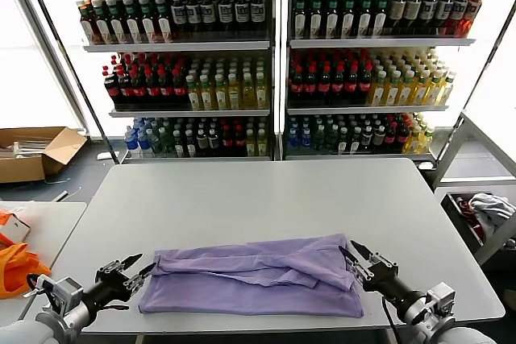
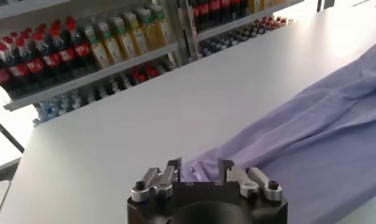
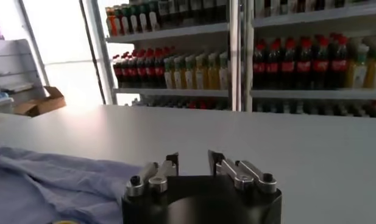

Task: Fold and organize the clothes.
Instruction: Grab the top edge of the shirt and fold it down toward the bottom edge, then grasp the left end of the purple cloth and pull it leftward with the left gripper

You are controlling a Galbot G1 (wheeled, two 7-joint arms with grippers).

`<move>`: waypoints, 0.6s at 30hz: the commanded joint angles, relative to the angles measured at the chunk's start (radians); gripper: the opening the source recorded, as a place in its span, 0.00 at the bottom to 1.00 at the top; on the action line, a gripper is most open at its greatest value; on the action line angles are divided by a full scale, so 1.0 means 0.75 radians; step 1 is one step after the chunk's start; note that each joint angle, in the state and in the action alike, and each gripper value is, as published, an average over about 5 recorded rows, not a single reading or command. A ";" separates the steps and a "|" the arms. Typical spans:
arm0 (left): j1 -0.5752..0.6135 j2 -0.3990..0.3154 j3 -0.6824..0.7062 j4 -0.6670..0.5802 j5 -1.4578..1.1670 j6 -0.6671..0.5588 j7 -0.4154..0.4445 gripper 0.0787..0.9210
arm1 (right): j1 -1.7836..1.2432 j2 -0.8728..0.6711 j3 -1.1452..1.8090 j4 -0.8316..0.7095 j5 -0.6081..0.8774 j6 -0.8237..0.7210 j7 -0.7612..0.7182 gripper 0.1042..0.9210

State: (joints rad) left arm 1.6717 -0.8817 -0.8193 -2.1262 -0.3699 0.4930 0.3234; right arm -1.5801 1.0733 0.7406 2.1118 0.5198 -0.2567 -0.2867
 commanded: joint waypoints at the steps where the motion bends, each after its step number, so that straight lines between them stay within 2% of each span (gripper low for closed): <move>1: 0.042 -0.131 0.061 -0.151 -0.079 0.036 -0.280 0.55 | -0.013 0.081 0.205 0.015 -0.007 0.138 0.040 0.53; 5: -0.007 -0.295 0.257 -0.151 -0.116 -0.021 -0.497 0.68 | -0.066 0.162 0.191 0.022 -0.050 0.163 0.040 0.66; 10: -0.084 -0.404 0.414 -0.041 -0.113 -0.097 -0.643 0.84 | -0.139 0.225 0.149 0.048 -0.116 0.192 0.034 0.83; 13: -0.119 -0.437 0.445 0.004 -0.115 -0.080 -0.757 0.88 | -0.170 0.231 0.142 0.061 -0.143 0.208 0.031 0.87; 18: -0.157 -0.470 0.463 0.040 -0.234 0.008 -0.978 0.88 | -0.200 0.235 0.134 0.071 -0.160 0.225 0.029 0.88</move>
State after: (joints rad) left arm 1.6145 -1.1158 -0.5954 -2.1566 -0.4513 0.4643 -0.0704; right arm -1.6773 1.2046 0.8319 2.1527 0.4395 -0.1240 -0.2697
